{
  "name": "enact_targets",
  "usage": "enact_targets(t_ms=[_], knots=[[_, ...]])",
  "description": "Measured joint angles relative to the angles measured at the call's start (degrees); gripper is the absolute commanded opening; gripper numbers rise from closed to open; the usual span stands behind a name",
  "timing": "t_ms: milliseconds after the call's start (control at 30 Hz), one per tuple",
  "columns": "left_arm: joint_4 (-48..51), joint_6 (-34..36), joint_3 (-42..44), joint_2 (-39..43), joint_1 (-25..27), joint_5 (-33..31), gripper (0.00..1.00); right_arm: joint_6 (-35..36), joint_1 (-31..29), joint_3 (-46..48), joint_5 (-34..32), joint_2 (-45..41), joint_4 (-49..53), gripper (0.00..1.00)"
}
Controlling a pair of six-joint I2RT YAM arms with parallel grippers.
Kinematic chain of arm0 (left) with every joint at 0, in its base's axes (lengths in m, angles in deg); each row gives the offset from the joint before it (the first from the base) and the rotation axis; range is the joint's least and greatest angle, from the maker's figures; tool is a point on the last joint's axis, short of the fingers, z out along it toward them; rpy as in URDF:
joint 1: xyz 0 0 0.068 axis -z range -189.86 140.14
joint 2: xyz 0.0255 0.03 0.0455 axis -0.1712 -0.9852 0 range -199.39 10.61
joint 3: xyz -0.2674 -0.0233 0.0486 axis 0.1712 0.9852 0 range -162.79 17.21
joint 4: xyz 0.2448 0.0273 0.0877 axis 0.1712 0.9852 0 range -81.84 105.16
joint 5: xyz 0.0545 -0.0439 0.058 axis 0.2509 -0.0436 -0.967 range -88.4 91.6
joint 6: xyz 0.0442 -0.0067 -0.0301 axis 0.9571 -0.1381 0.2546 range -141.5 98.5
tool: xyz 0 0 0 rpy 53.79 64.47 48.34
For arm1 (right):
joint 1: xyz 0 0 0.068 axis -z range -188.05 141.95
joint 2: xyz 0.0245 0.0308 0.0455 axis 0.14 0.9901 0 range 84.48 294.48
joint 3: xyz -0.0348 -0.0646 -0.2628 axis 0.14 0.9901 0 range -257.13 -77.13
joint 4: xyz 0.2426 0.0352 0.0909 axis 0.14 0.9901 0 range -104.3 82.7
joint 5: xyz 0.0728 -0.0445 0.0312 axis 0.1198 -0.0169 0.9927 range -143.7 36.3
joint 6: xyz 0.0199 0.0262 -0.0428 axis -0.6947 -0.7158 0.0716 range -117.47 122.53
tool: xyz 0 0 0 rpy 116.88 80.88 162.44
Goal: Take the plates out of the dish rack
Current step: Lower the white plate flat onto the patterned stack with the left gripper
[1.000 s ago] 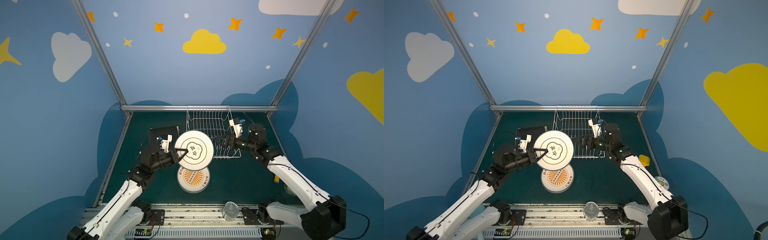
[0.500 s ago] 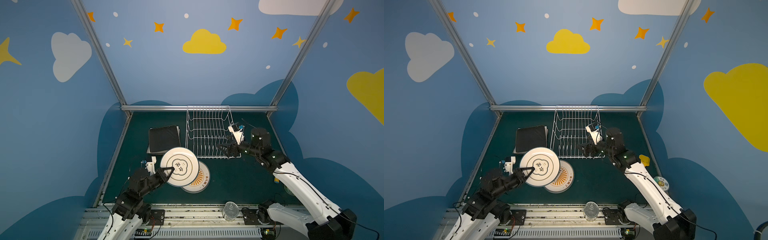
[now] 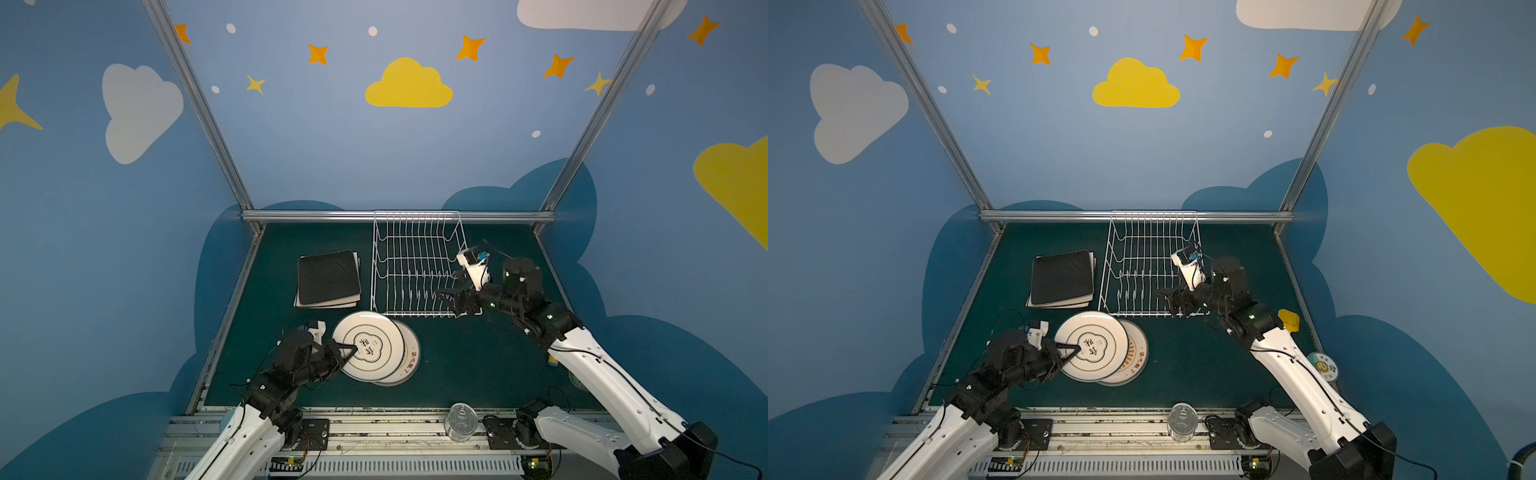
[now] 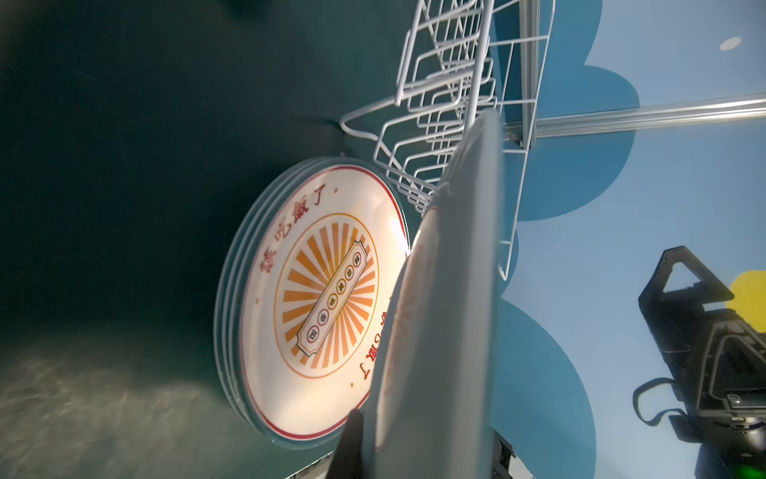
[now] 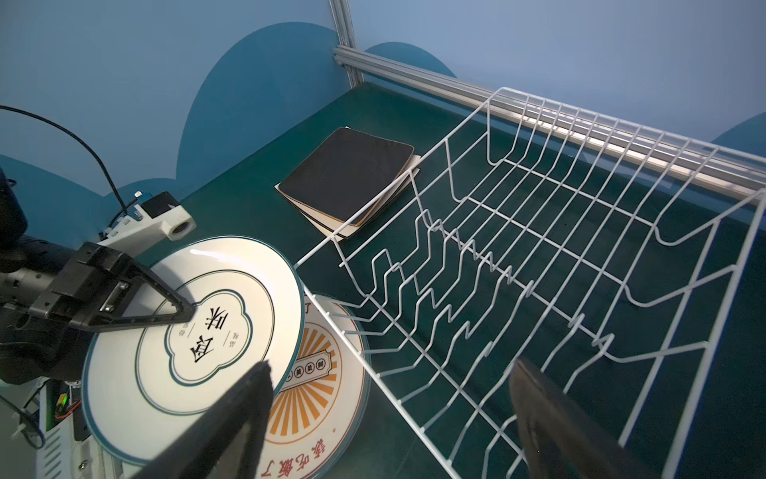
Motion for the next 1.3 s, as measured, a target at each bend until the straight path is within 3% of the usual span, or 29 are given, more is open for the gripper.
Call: enact_targets(t_ms=[133,267,667,833,1033,1300], knots=[[-3.52,-0.04,0.39,-2.91,0.17,2.23,0.03,-0.02,-0.02,0.00,-0.26,0.00,0.00,0.89],[-3.54,-0.02,1.49,-0.63,0.04,3.06,0.03,-0.22,-0.13,0.13,-0.63,0.00,-0.04,0.89],[10.54,2.45,1.73,7.34,-0.33,5.97,0.03,-0.90,-0.50,0.96,-0.63,0.35,-0.09,0.89],[7.52,2.32,3.04,1.60,-0.33,6.58,0.03,-1.14,-0.70,0.98,-0.85,0.35,-0.09,0.89],[0.63,2.58,2.84,-10.88,-0.33,6.62,0.03,-1.16,-0.70,1.22,-1.51,0.33,-0.09,0.89],[-5.27,4.59,-0.17,-19.98,-0.33,6.60,0.20,-1.53,-0.72,1.53,-1.73,0.31,-0.11,0.89]])
